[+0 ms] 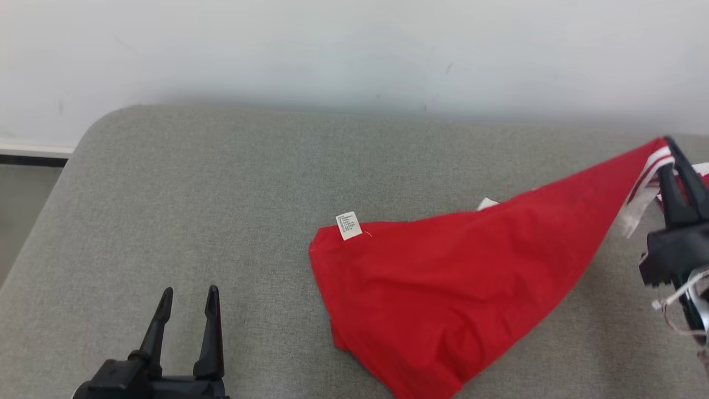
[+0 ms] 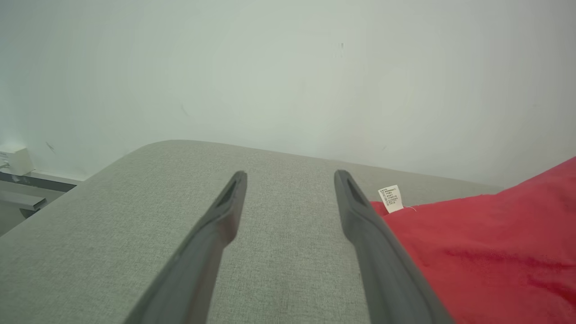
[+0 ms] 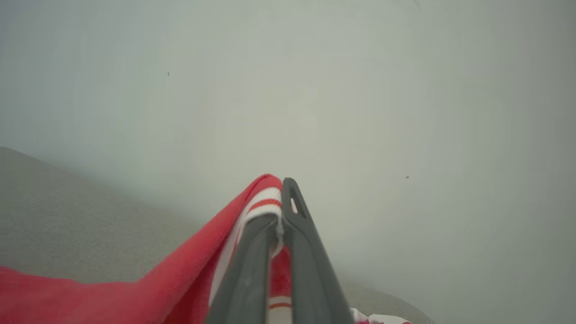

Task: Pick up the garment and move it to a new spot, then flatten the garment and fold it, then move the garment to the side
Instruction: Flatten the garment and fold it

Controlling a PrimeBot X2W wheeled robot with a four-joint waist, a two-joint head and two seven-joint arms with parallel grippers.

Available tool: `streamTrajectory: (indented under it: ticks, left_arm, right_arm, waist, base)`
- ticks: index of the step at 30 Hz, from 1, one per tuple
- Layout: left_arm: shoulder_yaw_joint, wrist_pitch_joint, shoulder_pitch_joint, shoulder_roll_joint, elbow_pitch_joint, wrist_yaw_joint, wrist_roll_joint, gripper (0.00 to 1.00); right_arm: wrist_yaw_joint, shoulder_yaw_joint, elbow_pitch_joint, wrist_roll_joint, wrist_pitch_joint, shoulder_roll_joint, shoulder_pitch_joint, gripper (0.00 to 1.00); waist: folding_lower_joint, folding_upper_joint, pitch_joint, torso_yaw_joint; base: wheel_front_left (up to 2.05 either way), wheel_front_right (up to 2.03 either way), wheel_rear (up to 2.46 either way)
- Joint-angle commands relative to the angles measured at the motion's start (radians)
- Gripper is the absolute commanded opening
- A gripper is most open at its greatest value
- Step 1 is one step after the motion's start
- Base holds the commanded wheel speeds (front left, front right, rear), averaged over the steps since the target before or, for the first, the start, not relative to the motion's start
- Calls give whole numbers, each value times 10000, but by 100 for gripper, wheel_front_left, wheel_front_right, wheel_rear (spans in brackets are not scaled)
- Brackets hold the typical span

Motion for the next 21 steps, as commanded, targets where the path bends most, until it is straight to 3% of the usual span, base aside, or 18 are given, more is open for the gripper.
streamTrajectory:
  ticks: [1, 5, 6, 8, 9, 21]
  left_arm:
    - [9, -34, 196, -29, -17, 9, 33, 100]
    - [49, -34, 356, -65, -38, 9, 12, 100]
    - [55, -34, 386, -75, -27, 9, 19, 100]
    - [70, -34, 416, -91, -48, 9, 45, 100]
    - [65, -34, 458, -96, -53, 9, 50, 100]
    - [171, -34, 508, -85, -103, 10, 143, 100]
  right_arm:
    - [-26, -80, -268, 3, 137, 14, 485, 0]
    - [-26, -332, -1069, 122, 515, 340, 1782, 0]
    - [-26, -416, -1209, 112, 550, 447, 2112, 35]
    - [-26, -537, -1405, 66, 641, 695, 2712, 95]
    - [-26, -606, -1477, 31, 675, 829, 3000, 100]
    - [-26, -1716, -1688, -39, 592, 1808, 5199, 100]
  waist:
    - [1, 0, -146, -72]
    - [1, 0, -215, -65]
    - [1, 0, -238, -87]
    - [1, 0, -272, -152]
    - [1, 0, -294, -194]
    - [1, 0, -343, -777]
  base:
    - [0, 0, 0]
    - [0, 0, 0]
    - [0, 0, 0]
    - [0, 0, 0]
    - [0, 0, 0]
    - [0, 0, 0]
